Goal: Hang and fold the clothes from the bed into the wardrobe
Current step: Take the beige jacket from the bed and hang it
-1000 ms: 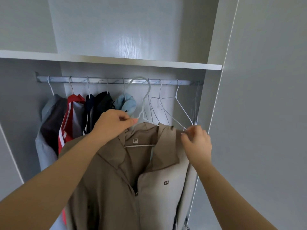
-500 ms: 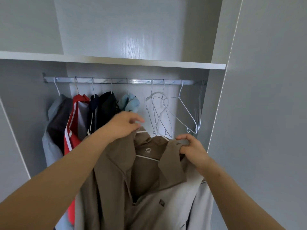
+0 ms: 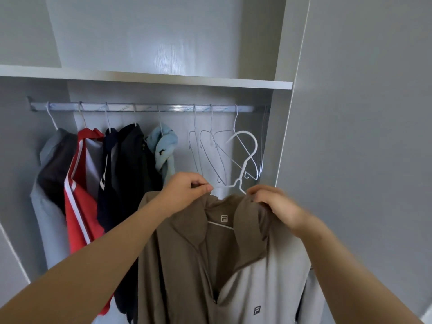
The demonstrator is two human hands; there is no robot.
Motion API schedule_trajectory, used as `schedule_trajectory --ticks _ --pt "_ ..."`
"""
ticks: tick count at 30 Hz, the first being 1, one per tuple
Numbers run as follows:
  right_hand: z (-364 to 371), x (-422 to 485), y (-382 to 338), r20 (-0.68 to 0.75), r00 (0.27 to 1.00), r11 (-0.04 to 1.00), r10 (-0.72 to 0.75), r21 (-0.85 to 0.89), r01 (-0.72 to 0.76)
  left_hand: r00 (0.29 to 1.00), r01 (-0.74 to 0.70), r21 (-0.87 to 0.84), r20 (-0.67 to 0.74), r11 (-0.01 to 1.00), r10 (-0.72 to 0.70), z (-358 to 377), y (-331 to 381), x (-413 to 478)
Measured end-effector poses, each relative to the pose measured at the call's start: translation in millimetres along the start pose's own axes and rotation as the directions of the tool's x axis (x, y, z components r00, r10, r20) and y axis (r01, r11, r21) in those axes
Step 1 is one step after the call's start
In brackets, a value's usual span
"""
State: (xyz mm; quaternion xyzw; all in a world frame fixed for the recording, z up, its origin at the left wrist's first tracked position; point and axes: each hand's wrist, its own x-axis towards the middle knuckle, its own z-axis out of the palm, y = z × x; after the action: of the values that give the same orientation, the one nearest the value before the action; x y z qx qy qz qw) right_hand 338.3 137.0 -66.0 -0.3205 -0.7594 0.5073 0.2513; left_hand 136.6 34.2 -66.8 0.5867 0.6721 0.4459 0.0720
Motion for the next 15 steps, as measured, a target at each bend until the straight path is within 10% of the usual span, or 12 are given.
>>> schedule_trajectory --ticks 5,9,15 --pt "-9.3 -10.3 18.3 -0.025 1.0 0.944 0.008 -0.331 -0.015 0.998 -0.03 0.056 0.054 0.998 0.027 24.1 9.7 4.9" --pt "-14.0 -14.4 31.0 -0.083 0.994 0.993 0.076 -0.089 -0.083 0.986 0.015 0.095 0.161 0.995 -0.031 32.6 11.5 8.9" --pt "-15.0 -10.6 42.1 -0.146 0.969 0.975 0.201 0.127 -0.183 0.955 0.29 -0.07 -0.047 0.955 -0.293 37.9 -5.9 7.1"
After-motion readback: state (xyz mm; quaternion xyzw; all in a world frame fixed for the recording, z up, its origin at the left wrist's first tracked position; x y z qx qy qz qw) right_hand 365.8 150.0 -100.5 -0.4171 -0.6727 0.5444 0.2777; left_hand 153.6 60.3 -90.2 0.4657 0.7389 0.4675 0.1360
